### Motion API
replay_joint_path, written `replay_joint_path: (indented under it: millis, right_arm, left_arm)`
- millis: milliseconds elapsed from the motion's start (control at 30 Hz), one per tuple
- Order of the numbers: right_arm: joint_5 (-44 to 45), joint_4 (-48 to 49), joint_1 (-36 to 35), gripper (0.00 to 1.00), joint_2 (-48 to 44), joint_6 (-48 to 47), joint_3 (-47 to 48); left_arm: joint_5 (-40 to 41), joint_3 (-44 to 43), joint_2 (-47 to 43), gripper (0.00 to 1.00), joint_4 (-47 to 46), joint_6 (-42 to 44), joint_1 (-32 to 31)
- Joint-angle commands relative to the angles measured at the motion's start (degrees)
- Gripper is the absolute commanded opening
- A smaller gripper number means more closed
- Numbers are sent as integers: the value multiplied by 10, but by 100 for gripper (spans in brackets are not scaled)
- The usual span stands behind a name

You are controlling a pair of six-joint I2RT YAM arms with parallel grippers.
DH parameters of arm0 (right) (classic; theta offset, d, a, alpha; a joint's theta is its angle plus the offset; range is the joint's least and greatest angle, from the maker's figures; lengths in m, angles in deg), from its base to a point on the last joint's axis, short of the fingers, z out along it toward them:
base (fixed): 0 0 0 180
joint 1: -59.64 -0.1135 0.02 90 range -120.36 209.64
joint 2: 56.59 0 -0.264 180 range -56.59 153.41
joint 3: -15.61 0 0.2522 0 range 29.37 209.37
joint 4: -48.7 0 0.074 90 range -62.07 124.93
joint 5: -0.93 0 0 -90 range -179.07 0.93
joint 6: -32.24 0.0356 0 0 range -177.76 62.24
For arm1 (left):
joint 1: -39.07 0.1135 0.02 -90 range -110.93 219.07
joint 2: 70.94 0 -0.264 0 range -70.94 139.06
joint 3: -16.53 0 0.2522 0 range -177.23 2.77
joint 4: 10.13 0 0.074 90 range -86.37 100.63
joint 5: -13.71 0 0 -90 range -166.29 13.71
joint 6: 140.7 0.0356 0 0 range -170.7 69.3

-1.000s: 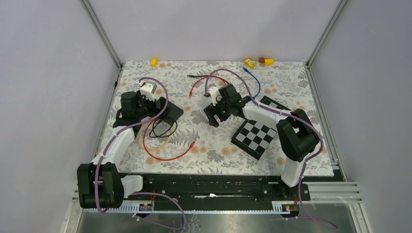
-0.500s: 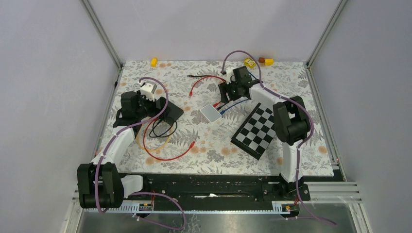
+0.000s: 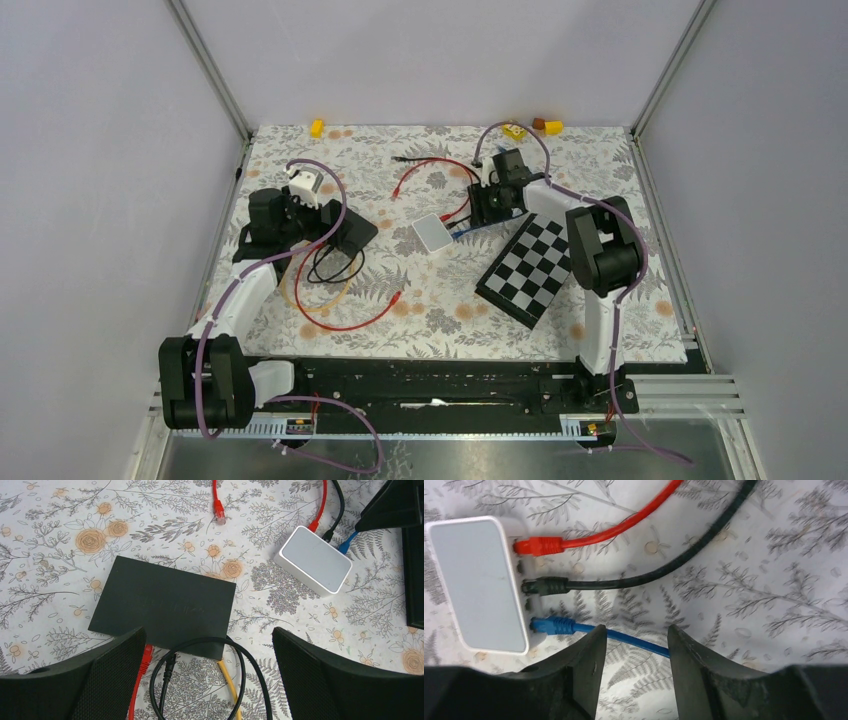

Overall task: Pull the plug from the switch port
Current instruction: Move the switch port to the center of the board.

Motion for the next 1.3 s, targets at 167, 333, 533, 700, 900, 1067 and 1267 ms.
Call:
replay_joint_path:
  millis: [167,333,533,700,900,1067,1267]
  right_arm:
    - [-121,20,-17,54,-63,98,-108]
    - [-124,51,-62,54,-103,105,-154]
    - [-83,65,-86,64,-146,92,-166]
    - [-34,65,-87,71,-169,31,-142]
    - [-56,46,-87,74,-163,-35,-86]
    - [-86,12,-87,75,-121,-63,-23]
    - [-114,9,-86,73,-79,-59,18]
  left_arm:
    - [-37,-27,5,98,-9,-6,-2]
    - [-37,-41,30,98,0,0,-2]
    - [-54,-68,68,99,15,-31,-28]
    - [-72,-80,98,99,-4,-89,-51]
    - [-80,-97,112,99,-29,-148,-90]
    - [-57,-111,126,96,-38,-183,-139]
    - [-68,-75,136,92,-91,-203,-173]
